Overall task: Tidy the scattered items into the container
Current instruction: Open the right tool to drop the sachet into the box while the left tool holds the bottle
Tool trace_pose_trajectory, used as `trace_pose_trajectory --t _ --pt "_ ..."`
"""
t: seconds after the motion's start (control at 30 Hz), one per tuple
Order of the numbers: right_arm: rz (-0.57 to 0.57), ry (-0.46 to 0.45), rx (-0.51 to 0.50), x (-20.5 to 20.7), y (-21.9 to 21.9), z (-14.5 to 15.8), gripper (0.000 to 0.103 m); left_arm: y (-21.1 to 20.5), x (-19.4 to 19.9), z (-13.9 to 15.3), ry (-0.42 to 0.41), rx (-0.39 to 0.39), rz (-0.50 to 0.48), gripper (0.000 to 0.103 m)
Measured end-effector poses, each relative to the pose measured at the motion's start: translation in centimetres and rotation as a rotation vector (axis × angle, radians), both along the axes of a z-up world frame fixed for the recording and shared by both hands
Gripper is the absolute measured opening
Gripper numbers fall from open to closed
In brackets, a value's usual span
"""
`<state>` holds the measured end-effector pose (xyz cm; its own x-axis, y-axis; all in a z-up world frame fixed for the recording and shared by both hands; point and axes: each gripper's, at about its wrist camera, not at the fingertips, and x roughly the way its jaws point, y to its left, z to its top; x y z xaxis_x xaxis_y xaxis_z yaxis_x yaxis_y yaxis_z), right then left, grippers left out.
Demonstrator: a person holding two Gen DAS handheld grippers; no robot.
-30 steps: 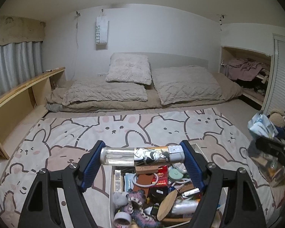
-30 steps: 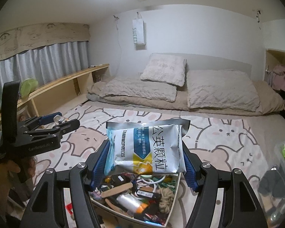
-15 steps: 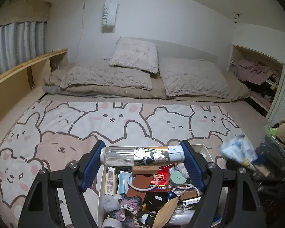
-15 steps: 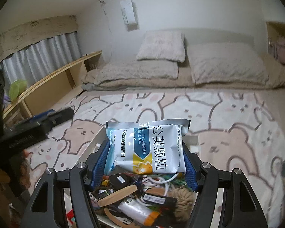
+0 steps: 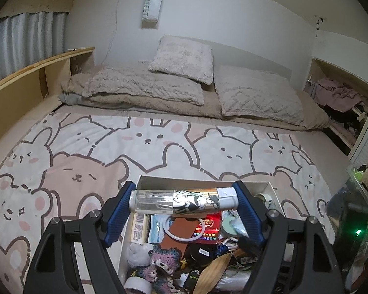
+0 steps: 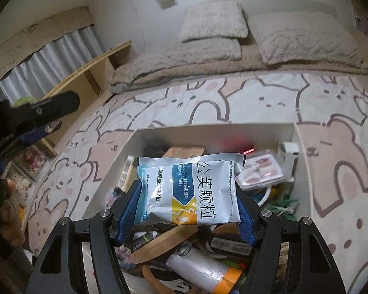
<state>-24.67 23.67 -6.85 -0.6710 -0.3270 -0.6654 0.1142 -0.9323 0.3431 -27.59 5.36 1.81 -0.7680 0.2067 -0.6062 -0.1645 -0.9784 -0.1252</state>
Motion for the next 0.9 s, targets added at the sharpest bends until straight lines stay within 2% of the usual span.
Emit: trace_pose_trajectory --t 0.07,0.1,0.13,0.43,0.9 --pt "0.010 -0.007 -0.012 -0.1 -0.1 -0.5 0.080 0.2 -0.2 -0.4 -0.013 -0.005 0.006 0.080" --pt "0.000 -0.007 -0.016 0.0 -0.1 -0.6 0.094 0.3 -0.2 -0.5 -0.019 -0.005 0.008 0.080" --pt "-0.007 0.002 -0.020 0.1 -0.1 -0.6 0.099 0.4 -0.3 -0.6 -0.024 -0.005 0.009 0.080" --pt "0.028 0.044 0.020 1.2 0.5 0.6 0.100 0.7 -0.7 -1.7 -0.055 -0.024 0.015 0.080" --pt "0.096 0.041 0.079 1.9 1.8 0.4 0.100 1.2 -3.2 -6.0 -0.216 -0.035 0.001 0.080"
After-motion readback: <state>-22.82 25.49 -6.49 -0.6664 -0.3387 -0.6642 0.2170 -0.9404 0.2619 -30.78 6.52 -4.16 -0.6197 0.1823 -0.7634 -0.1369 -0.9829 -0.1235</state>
